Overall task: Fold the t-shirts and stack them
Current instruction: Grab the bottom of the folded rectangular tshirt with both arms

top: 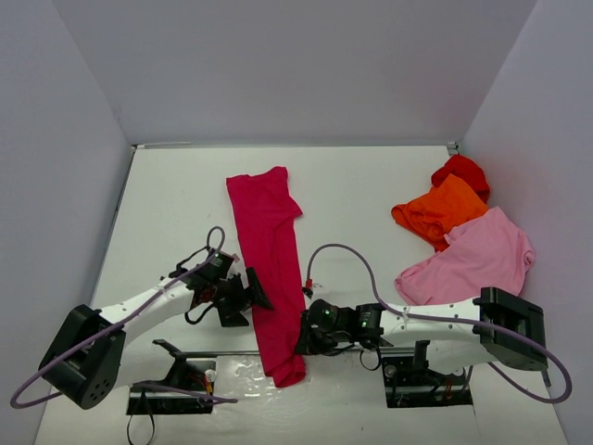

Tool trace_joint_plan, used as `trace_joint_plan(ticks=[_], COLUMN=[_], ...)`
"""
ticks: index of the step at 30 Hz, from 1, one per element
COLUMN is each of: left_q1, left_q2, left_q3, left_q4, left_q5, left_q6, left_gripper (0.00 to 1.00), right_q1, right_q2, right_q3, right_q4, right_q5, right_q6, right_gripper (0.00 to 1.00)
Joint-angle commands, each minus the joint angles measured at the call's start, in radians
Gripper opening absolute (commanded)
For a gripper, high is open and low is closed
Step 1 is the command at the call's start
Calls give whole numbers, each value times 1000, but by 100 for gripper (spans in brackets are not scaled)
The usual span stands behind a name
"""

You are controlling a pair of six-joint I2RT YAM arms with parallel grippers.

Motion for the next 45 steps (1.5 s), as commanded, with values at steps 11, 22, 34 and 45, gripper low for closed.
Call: trace_joint_plan(ticks=[11,22,34,45], left_q1=[-17,-24,-58,-74], left_q2=[-433,-448,-369,-410], left_q3=[-99,-133,-152,-159], left_q4=[-237,-206,-98,-101], left_q5=[80,96,129,106], left_q6=[-126,-144,-164,-187], left_gripper=[97,97,97,97], right_q1=[17,57,101,96], right_q2=[-140,-356,-34,190], right_q3=[-135,-207,-230,-125], right_q4=[20,-75,290,331], right_q5=[-3,52,-75,-119], right_q6=[126,288,301,208], right_gripper=[13,93,91,77])
